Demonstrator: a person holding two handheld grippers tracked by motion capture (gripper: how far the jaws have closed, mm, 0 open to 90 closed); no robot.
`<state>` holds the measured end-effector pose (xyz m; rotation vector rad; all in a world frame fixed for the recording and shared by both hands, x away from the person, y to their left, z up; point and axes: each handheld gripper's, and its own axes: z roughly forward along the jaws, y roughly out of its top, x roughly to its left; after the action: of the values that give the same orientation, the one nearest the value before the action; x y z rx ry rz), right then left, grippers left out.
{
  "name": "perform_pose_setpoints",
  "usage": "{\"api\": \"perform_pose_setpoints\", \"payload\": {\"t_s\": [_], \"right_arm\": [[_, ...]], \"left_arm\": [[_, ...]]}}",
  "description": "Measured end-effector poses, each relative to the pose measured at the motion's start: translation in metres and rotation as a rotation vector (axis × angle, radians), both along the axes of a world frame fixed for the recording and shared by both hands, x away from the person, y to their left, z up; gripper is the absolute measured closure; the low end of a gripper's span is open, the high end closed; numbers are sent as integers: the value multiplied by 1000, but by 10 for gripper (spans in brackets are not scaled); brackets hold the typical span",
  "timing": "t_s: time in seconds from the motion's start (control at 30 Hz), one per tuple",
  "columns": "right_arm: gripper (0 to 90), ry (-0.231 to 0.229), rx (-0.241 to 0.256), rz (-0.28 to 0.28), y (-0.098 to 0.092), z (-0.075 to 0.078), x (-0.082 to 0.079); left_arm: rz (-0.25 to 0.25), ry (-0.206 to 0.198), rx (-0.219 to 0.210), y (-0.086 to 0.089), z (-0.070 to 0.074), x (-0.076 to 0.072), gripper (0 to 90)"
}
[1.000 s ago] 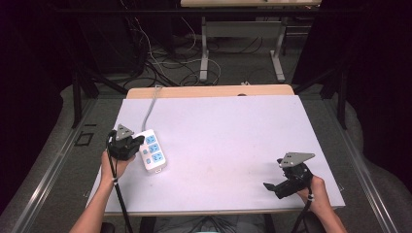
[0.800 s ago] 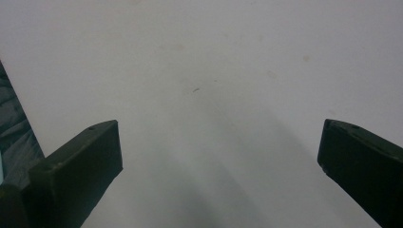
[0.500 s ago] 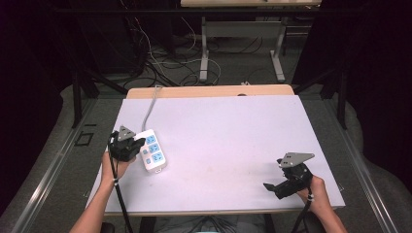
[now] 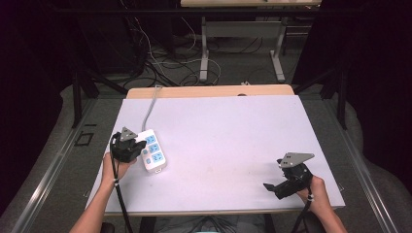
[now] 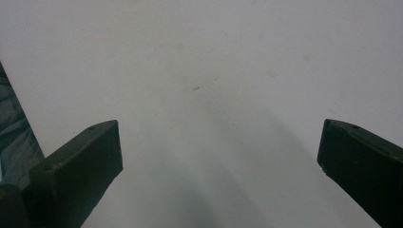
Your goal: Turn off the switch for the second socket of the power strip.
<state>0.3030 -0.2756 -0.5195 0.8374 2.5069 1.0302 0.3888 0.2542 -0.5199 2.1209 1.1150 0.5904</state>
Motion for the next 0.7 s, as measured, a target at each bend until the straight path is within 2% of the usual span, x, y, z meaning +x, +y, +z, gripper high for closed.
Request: {"api": "perform_pose_setpoints", "payload": {"t_s": [0.03,0.1,0.27,0.3,0.33,0.37,0.57,0.6,0.7], "right_arm": [[6,10,-4,5,0,0,0],[5,9,-5,6,0,0,0],[6,9,-6,5,0,0,0],[6,10,-6,6,0,0,0],[6,9,-7,6,0,0,0],[6,9,-8,5,0,0,0],[6,9,-13,4,0,0,0],[6,9,-13,4,0,0,0],[6,8,-15,5,0,0,0]], "left_arm": [[5,14,-5,0,0,-1,900],[-4,10,7,0,-1,0,900],[-9,26,2,-3,-4,0,900],[-13,32,16,-2,-3,0,900],[-13,23,10,-3,-5,1,900],[-18,40,22,-2,-4,1,900],[-18,49,18,-4,-7,1,900],[-19,69,34,-3,-6,1,900],[-14,65,31,-5,-8,2,900]]}}
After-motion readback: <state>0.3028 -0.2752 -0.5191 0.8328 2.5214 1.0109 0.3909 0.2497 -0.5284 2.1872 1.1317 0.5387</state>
